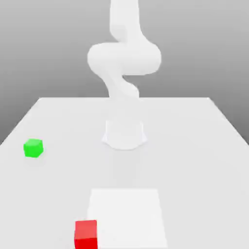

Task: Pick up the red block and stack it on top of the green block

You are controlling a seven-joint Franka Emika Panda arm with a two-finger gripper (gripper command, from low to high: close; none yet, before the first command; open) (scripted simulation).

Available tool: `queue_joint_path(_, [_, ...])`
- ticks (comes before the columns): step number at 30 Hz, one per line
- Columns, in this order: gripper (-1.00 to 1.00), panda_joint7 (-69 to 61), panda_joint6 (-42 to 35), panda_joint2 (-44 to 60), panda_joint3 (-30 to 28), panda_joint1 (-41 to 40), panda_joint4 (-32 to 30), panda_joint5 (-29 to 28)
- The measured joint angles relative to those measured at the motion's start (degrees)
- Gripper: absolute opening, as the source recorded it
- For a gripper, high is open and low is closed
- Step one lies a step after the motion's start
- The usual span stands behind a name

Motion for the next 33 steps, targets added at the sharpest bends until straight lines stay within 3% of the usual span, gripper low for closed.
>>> queue_joint_path(17, [0.0,-13.5,11.9,35.7,-7.4,1.8,-3.7,4.9])
queue_joint_path(30, [0.0,-20.7,24.8,62.4,-6.4,-1.9,-4.5,7.3])
queue_joint_path(31, [-1.0,-21.1,26.2,64.1,-5.8,-2.4,-4.3,7.8])
queue_joint_path(33, [-1.0,-21.1,26.2,64.1,-5.8,-2.4,-4.3,7.8])
